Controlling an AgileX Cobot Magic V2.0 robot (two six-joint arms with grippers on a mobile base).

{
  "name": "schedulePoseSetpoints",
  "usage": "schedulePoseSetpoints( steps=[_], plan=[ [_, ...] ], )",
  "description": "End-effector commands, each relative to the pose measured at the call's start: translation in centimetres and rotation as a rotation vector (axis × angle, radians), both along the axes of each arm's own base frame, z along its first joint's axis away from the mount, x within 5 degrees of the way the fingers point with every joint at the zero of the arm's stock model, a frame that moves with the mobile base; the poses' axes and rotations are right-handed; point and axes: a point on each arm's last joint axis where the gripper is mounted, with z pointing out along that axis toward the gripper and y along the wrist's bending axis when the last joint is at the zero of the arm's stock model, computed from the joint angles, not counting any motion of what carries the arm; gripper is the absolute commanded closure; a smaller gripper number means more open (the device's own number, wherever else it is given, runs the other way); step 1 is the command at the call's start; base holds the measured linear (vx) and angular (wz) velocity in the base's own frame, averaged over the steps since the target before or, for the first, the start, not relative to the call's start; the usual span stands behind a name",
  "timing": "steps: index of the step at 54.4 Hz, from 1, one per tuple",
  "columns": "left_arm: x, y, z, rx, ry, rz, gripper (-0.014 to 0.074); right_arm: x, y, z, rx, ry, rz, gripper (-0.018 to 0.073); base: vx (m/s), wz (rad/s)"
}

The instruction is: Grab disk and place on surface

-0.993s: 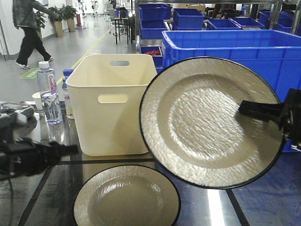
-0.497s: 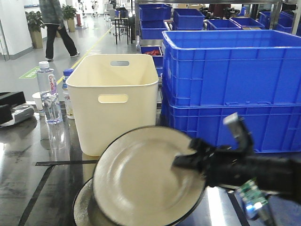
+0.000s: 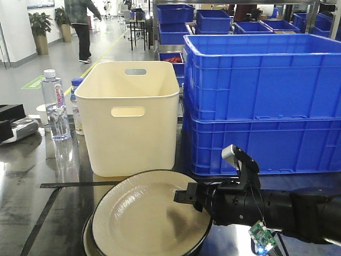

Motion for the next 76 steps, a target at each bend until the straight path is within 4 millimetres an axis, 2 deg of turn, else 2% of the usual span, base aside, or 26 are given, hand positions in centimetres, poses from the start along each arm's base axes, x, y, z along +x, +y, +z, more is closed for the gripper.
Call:
schedulePoseSetpoints(
  steps=[1,9,15,20,25,28,36,40,47,53,57,60,67,73,76],
  plan=[
    [-0.5,0.0,1.6,-0.031,-0.052,0.005,0.0602,0.4,-0.5,3.2,-0.086,-0.217,0.017,-0.0034,0.0,0.0],
    [-0.6,-0.2,1.5,0.0,-0.046,-0.022,0.0601,1.7,-1.8,5.4,-0.389,-0.481,-0.027,-0.0099,0.0,0.0],
    [-0.7,-0.2,1.1,0.048,-0.014,-0.03,0.06,2.0,-3.4,7.7,-0.546,-0.588,-0.141,-0.0088,0.0,0.0],
    [-0.6,0.0,0.4,0.106,0.045,-0.007,0.0598,1.3,-4.9,9.7,-0.659,-0.644,-0.249,-0.0048,0.0,0.0],
    [-0.6,0.6,-0.7,0.169,0.132,0.045,0.0598,-0.4,-6.6,11.9,-0.73,-0.683,-0.363,0.0067,0.0,0.0],
    [-0.6,1.1,-1.6,0.186,0.202,0.095,0.0598,-1.9,-7.5,13.1,-0.734,-0.689,-0.43,0.0179,0.0,0.0],
    [-0.8,2.9,-3.8,0.241,0.366,0.274,0.0598,-6.5,-9.2,15.3,-0.611,-0.682,-0.534,0.0578,0.0,0.0],
    [-1.0,3.7,-4.6,0.273,0.409,0.354,0.0598,-9.0,-9.7,15.8,-0.556,-0.711,-0.529,0.0575,0.0,0.0],
    [-2.3,4.3,-5.2,0.316,0.387,0.418,0.0598,-13.3,-10.3,15.6,-0.48,-0.776,-0.475,0.0575,0.0,0.0],
    [-4.6,3.9,-6.0,0.313,0.261,0.407,0.0598,-16.2,-10.8,13.3,-0.448,-0.767,-0.441,0.0573,0.0,0.0],
    [-7.1,3.5,-6.7,0.286,0.164,0.406,0.0598,-17.6,-11.2,11.8,-0.439,-0.755,-0.434,0.0573,0.0,0.0],
    [-9.2,3.3,-7.3,0.261,0.104,0.408,0.0598,-18.4,-11.4,10.5,-0.444,-0.742,-0.428,0.0573,0.0,0.0],
    [-13.7,3.0,-9.9,0.226,0.059,0.415,0.0598,-20.0,-11.9,8.7,-0.449,-0.735,-0.427,0.0572,0.0,0.0],
    [-16.9,2.8,-11.6,0.219,-0.008,0.425,0.0598,-20.5,-12.2,8.3,-0.448,-0.739,-0.433,0.0571,0.0,0.0],
    [-17.8,2.8,-12.1,0.22,-0.042,0.429,0.0598,-20.6,-12.2,8.3,-0.447,-0.74,-0.433,0.0571,0.0,0.0]
  ],
)
